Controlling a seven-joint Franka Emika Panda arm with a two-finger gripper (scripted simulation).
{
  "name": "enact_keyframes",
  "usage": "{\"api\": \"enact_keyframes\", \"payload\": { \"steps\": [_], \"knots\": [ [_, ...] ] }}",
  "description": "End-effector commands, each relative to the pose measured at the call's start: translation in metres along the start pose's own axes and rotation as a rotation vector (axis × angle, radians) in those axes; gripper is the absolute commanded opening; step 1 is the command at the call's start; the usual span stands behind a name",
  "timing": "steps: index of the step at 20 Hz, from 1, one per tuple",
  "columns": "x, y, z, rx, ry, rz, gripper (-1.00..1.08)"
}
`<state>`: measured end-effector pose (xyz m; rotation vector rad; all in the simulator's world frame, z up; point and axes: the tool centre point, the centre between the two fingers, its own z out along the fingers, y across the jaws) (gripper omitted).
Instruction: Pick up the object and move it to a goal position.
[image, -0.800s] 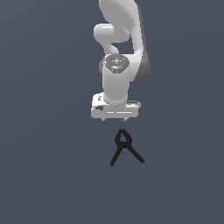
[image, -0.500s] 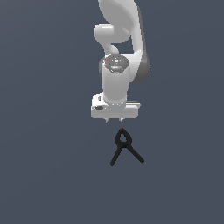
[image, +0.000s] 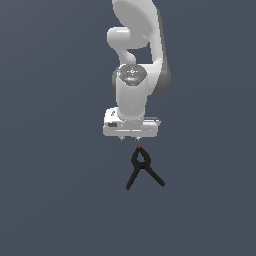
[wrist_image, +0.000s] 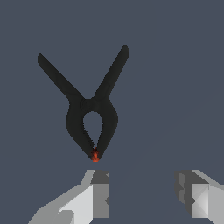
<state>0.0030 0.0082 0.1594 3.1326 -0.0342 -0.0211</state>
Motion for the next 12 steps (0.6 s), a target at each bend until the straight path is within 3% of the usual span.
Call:
{"api": "enact_keyframes", "payload": {
  "steps": [1, 12],
  "knots": [
    [0.005, 0.000, 0.003, -0.003, 0.007, 0.017, 0.28],
    [0.050, 0.000, 0.035, -0.034, 0.082, 0.184, 0.28]
  ]
}}
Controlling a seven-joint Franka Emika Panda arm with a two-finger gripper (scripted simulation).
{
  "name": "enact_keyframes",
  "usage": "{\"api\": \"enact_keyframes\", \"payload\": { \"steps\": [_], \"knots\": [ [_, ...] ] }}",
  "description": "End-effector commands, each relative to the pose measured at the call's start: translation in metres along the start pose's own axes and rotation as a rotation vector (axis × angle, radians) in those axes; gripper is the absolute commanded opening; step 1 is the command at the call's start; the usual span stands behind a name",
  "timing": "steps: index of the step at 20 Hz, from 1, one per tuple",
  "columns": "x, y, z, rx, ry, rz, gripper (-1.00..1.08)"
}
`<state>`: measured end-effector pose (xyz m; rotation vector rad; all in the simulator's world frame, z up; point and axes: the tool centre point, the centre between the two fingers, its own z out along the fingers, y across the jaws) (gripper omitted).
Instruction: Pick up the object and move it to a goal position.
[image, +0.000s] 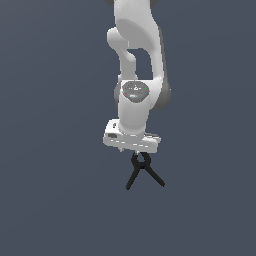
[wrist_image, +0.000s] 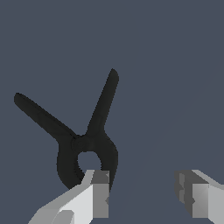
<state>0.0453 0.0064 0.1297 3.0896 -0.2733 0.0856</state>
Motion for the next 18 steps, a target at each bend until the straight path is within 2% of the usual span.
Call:
{"api": "enact_keyframes", "payload": {
  "steps": [1, 9, 18],
  "knots": [
    [0.012, -0.003, 0.011, -0.009, 0.025, 0.050, 0.28],
    [0.050, -0.013, 0.050, -0.034, 0.117, 0.207, 0.28],
    [0.072, -0.023, 0.076, -0.043, 0.187, 0.303, 0.28]
  ]
}}
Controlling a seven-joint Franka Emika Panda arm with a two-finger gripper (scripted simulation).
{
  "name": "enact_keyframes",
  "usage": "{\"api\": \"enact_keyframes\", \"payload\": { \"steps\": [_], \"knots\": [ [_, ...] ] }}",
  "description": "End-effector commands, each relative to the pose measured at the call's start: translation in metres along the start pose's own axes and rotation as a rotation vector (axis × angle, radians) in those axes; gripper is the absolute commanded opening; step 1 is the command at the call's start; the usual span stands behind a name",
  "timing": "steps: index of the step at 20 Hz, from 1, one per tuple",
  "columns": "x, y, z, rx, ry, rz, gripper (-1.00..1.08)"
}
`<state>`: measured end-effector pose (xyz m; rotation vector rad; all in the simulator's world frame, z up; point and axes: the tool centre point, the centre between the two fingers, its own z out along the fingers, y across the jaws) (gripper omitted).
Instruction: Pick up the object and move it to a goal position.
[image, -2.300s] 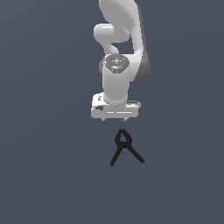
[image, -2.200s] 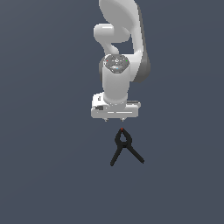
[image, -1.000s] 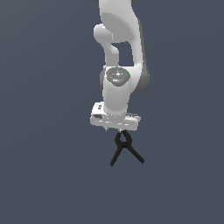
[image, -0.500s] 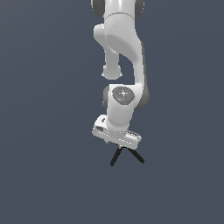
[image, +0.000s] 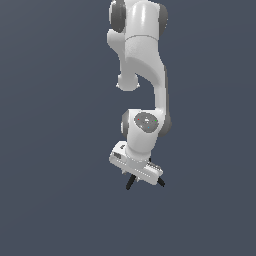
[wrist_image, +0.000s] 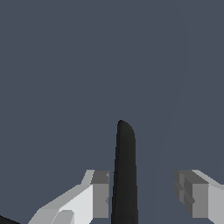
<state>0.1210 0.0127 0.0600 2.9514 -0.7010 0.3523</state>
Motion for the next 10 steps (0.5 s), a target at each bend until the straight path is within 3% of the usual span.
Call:
{"api": "enact_keyframes", "payload": {
  "steps": [1, 10],
  "knots": [
    [0.0028, -0.0032, 0.0052, 0.000, 0.015, 0.019, 0.28],
    [0.0038, -0.0060, 0.0109, -0.001, 0.024, 0.031, 0.28]
  ]
}}
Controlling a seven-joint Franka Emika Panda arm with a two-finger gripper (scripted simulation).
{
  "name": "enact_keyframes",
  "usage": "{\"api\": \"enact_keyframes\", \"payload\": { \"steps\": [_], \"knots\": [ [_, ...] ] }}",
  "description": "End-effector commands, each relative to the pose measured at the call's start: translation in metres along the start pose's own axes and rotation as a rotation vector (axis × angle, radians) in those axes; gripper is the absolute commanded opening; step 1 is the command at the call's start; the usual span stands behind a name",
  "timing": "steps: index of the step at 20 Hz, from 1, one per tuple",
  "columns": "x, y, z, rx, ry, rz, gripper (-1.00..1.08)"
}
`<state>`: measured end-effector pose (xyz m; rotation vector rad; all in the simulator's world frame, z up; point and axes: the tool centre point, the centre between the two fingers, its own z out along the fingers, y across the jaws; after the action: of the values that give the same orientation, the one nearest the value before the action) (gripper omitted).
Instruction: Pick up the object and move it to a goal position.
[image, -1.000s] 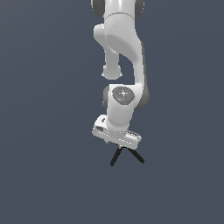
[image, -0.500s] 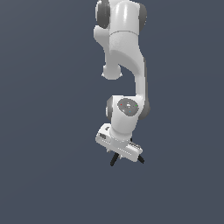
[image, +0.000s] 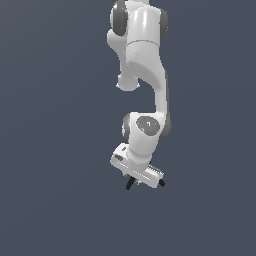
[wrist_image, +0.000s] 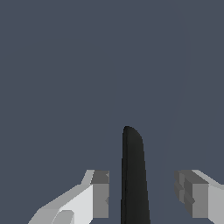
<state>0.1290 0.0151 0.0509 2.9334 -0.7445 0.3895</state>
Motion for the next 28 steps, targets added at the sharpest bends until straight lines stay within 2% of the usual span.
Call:
{"api": "enact_keyframes", "payload": {
  "steps": [1, 12, 13, 28],
  "knots": [
    [0.000, 0.000, 0.002, 0.000, 0.000, 0.000, 0.28],
    [0.000, 0.000, 0.029, 0.000, 0.002, 0.003, 0.28],
    [0.000, 0.000, 0.029, 0.000, 0.002, 0.003, -1.00],
    [-0.001, 0.002, 0.025, 0.000, 0.002, 0.003, -1.00]
  ]
}}
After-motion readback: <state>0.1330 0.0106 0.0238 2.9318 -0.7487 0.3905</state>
